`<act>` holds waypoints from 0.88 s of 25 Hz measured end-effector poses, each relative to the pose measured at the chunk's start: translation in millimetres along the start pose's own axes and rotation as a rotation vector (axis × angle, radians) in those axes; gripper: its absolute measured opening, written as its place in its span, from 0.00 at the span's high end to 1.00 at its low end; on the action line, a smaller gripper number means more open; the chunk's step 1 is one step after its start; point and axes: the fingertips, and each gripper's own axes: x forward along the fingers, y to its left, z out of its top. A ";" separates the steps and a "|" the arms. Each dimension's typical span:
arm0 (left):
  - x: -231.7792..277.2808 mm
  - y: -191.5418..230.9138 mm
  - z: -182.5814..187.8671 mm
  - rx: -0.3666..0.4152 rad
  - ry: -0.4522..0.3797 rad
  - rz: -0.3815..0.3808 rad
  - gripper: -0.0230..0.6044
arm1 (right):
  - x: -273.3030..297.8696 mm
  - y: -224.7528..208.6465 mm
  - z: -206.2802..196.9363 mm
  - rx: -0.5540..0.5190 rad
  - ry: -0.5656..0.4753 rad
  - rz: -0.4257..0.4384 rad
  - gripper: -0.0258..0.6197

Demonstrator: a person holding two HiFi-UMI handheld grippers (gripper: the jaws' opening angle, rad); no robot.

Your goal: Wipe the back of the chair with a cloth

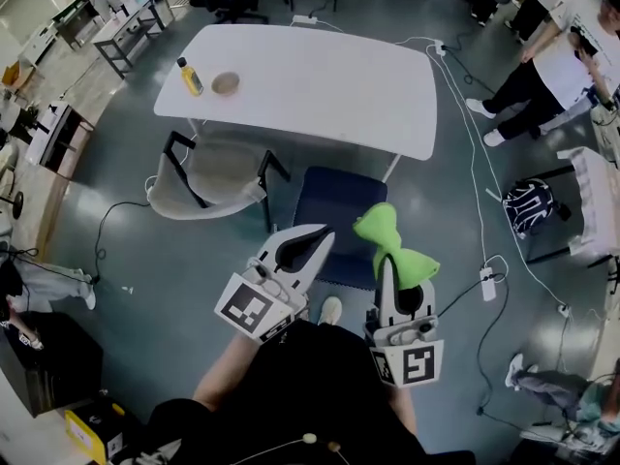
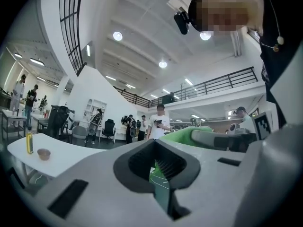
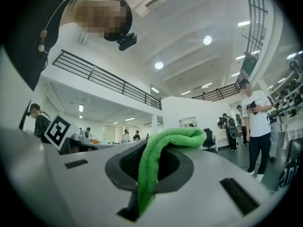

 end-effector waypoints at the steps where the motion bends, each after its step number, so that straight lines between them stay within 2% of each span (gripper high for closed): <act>1: -0.6 -0.5 -0.6 -0.007 0.002 0.001 0.96 | 0.0 -0.5 0.8 0.006 -0.004 -0.005 0.93; 8: 11.5 4.2 -12.1 0.020 -0.008 -0.002 0.96 | 12.4 -3.8 -7.8 0.006 -0.009 0.002 0.93; 12: 20.3 15.7 -14.8 0.049 0.003 0.030 0.96 | 23.4 -7.2 -12.3 -0.004 -0.001 0.013 0.93; 22: 14.5 22.1 -14.4 0.049 -0.011 0.058 0.96 | 31.1 -6.7 -9.9 -0.013 -0.004 0.014 0.93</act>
